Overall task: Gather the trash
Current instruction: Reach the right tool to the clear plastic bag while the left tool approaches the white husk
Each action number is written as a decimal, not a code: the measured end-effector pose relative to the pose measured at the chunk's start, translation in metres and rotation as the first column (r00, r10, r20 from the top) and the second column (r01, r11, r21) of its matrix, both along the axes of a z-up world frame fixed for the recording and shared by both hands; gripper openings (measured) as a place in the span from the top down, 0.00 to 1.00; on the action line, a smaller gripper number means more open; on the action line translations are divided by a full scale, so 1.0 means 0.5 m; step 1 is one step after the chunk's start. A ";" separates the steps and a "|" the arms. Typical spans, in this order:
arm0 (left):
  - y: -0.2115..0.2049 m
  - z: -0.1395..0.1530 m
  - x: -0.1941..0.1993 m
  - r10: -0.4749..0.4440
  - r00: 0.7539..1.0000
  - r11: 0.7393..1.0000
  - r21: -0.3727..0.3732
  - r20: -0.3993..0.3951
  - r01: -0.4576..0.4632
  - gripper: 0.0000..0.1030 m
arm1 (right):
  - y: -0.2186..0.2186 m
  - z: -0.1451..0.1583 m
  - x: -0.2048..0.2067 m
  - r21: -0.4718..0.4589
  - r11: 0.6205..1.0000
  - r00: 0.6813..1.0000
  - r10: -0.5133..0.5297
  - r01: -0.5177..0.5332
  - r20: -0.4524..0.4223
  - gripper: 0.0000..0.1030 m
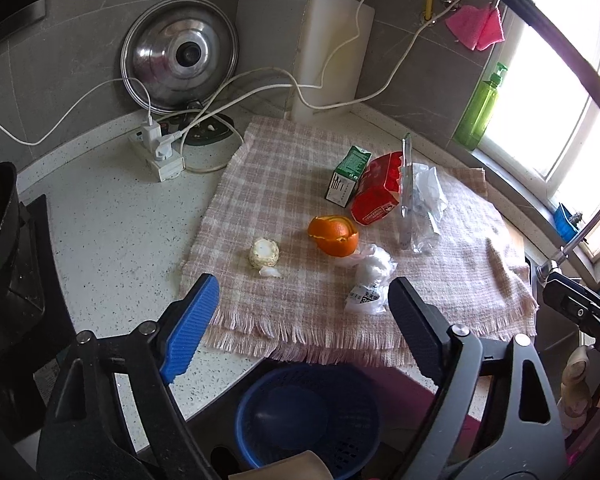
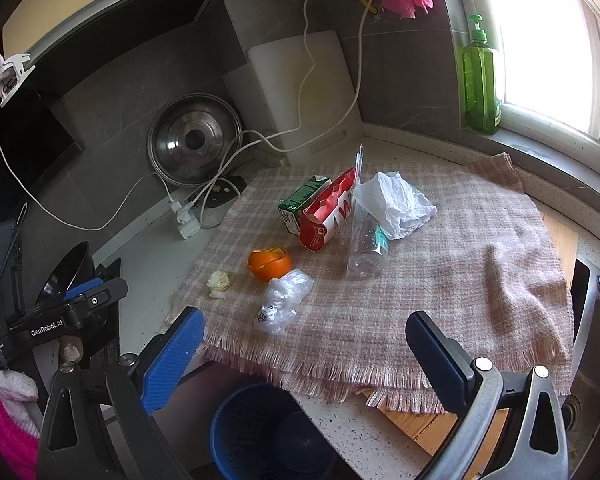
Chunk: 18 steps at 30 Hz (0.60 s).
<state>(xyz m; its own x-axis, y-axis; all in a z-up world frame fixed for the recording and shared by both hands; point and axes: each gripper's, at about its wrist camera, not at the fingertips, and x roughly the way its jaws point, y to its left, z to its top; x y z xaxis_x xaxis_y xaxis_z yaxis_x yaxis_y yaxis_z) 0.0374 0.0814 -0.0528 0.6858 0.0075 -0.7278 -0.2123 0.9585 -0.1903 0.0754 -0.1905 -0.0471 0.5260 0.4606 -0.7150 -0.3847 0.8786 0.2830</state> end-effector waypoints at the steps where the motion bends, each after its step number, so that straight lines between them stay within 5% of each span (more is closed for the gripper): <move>1: 0.005 -0.007 0.006 0.000 1.000 1.000 -0.004 -0.010 0.000 0.20 | 0.004 -0.005 0.005 0.003 1.000 1.000 0.005 -0.005 -0.008 0.01; 18: 0.072 -0.159 0.147 -0.068 0.982 0.993 -0.112 -0.177 0.049 0.41 | 0.082 -0.141 0.121 0.058 0.997 0.974 0.070 -0.058 -0.218 0.09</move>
<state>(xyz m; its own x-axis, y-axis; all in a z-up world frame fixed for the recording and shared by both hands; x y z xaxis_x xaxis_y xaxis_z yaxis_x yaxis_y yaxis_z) 0.1109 0.1175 -0.1325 0.5400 -0.1127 -0.8341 -0.1968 0.9466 -0.2553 0.1358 -0.1496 -0.1174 0.3273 0.5272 -0.7842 -0.3633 0.8363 0.4106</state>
